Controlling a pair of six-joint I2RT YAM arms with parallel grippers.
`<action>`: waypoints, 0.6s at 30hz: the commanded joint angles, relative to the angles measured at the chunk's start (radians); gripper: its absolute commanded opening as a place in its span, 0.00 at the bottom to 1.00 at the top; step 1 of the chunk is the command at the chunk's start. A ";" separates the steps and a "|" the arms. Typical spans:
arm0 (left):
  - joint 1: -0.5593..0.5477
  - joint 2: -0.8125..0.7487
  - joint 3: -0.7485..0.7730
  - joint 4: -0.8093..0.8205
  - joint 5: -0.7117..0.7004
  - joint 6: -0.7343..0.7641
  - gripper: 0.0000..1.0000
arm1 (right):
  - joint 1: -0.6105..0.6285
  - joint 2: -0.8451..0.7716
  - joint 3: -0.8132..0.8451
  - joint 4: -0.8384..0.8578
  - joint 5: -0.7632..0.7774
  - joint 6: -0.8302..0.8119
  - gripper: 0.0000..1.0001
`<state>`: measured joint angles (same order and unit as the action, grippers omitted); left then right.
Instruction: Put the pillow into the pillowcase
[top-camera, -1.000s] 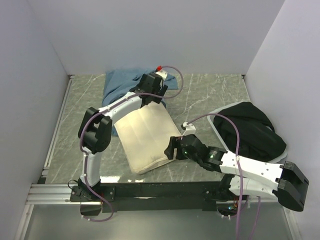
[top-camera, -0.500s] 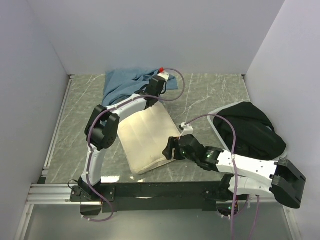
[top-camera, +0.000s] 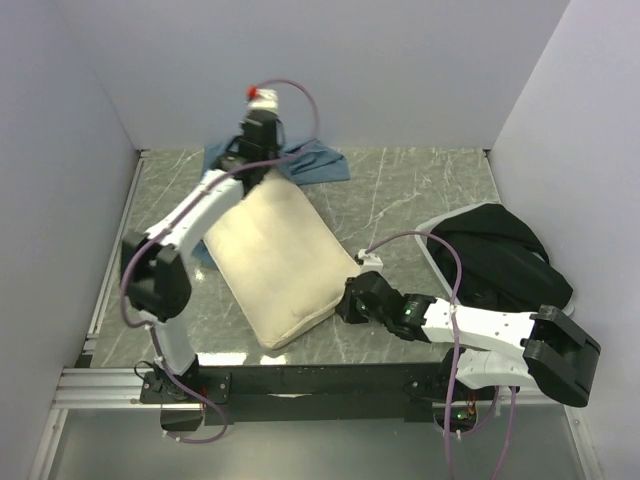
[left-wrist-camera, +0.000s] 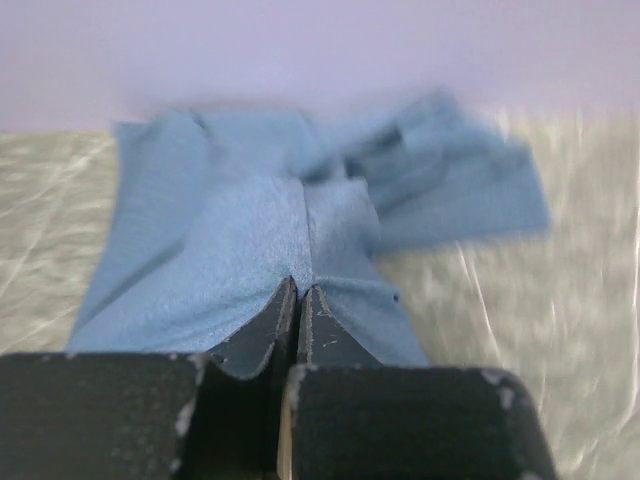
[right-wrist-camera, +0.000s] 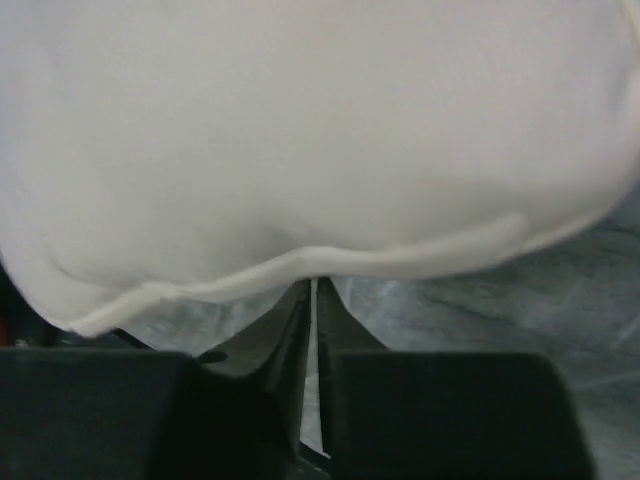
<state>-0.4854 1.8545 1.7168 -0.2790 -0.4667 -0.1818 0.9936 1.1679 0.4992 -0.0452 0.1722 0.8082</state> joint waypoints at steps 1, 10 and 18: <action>0.109 -0.165 -0.023 0.044 0.060 -0.148 0.04 | -0.006 0.009 -0.018 -0.028 0.015 0.005 0.05; 0.352 -0.294 -0.178 0.123 0.375 -0.326 0.04 | -0.007 -0.045 -0.028 -0.029 0.010 0.005 0.20; 0.352 -0.258 -0.169 0.100 0.427 -0.337 0.01 | -0.041 -0.119 -0.028 0.212 -0.066 0.063 1.00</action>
<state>-0.1265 1.6096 1.5333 -0.2611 -0.1013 -0.4847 0.9802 1.0687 0.4702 -0.0254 0.1394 0.8268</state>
